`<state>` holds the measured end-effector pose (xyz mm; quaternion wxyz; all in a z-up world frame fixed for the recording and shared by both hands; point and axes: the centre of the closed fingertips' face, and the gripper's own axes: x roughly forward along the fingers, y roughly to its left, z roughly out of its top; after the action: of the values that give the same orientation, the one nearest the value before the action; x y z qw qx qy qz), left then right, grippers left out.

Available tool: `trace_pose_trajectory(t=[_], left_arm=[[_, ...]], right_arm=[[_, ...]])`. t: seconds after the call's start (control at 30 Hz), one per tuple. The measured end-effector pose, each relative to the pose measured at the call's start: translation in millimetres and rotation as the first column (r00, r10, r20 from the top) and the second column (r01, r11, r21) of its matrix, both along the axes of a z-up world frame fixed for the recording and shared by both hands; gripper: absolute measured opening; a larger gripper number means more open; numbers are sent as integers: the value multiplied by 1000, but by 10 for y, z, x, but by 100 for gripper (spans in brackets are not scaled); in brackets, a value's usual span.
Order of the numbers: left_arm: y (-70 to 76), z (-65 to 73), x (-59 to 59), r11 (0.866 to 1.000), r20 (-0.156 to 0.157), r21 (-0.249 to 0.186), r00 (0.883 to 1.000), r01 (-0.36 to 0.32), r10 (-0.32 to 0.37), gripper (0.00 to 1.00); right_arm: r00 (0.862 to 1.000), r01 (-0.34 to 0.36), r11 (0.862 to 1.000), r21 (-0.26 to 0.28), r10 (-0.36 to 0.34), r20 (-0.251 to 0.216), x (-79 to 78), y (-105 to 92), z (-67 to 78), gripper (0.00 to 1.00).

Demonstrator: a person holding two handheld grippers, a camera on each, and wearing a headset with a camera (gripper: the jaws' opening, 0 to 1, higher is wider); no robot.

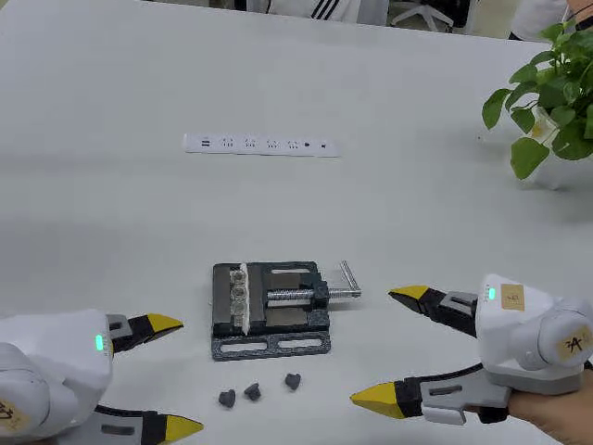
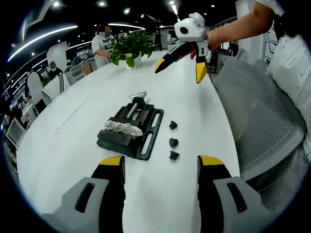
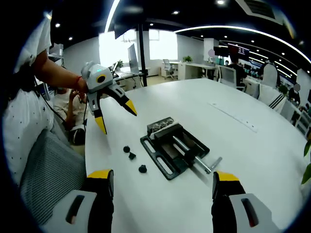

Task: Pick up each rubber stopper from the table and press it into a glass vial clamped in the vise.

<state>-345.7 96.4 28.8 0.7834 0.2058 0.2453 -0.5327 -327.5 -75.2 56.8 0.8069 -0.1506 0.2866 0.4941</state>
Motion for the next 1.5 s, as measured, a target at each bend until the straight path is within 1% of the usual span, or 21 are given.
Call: trace_pose_trajectory(t=[0.13, 0.2, 0.27, 0.33, 0.4, 0.47, 0.53, 0.6, 0.67, 0.87, 0.93, 1.1, 1.3, 1.37, 1.5], left_arm=[[-35, -77, -8, 999, -7, 31, 999, 32, -32, 53], [-59, -94, -7, 998, -5, 37, 999, 45, -45, 53], [-78, -115, -17, 997, -18, 45, 998, 56, -55, 51], [-92, -134, -19, 996, -17, 53, 998, 68, -67, 48], [-109, -157, -19, 996, -25, 59, 997, 74, -73, 47], [-123, -185, -17, 994, -24, 70, 996, 86, -84, 45], [-139, -210, -26, 992, -35, 78, 995, 97, -95, 41], [-152, -239, -30, 990, -38, 92, 994, 108, -105, 37], [-163, -267, -36, 988, -45, 98, 993, 117, -113, 36], [-206, -364, -75, 980, -60, 123, 987, 156, -149, 33], [-218, -402, -91, 976, -63, 134, 984, 174, -167, 31], [-246, -476, -89, 969, -67, 150, 980, 195, -187, 25], [-299, -517, -111, 961, -73, 162, 974, 223, -214, 18], [-311, -548, -122, 958, -79, 168, 972, 233, -223, 16], [-333, -564, -147, 953, -87, 173, 967, 250, -239, 12]], right_arm=[[1000, 5, 1000, 4, -5, -2, 3, -27, -16, 81], [1000, 6, 1000, 3, -6, -3, -1, -34, -20, 81], [1000, 10, 1000, 6, -10, -4, -3, -34, -18, 81], [1000, 11, 1000, 4, -11, -4, -8, -33, -15, 80], [1000, 15, 1000, 8, -15, -3, -11, -26, -4, 80], [1000, 17, 1000, 8, -17, -3, -9, -38, -7, 80], [1000, 20, 1000, 11, -20, -3, -9, -40, -4, 80], [1000, 22, 1000, 11, -22, -4, -10, -48, -10, 80], [1000, 24, 1000, 12, -24, -5, -13, -50, -14, 79], [1000, 27, 1000, 14, -27, -8, -27, -58, -26, 79], [1000, 29, 999, 16, -29, -10, -31, -57, -26, 79], [999, 31, 999, 15, -31, -13, -41, -70, -37, 78], [999, 34, 999, 15, -34, -15, -49, -85, -47, 78], [999, 37, 999, 15, -37, -16, -50, -91, -49, 78], [999, 40, 999, 17, -40, -16, -45, -99, -46, 78]])
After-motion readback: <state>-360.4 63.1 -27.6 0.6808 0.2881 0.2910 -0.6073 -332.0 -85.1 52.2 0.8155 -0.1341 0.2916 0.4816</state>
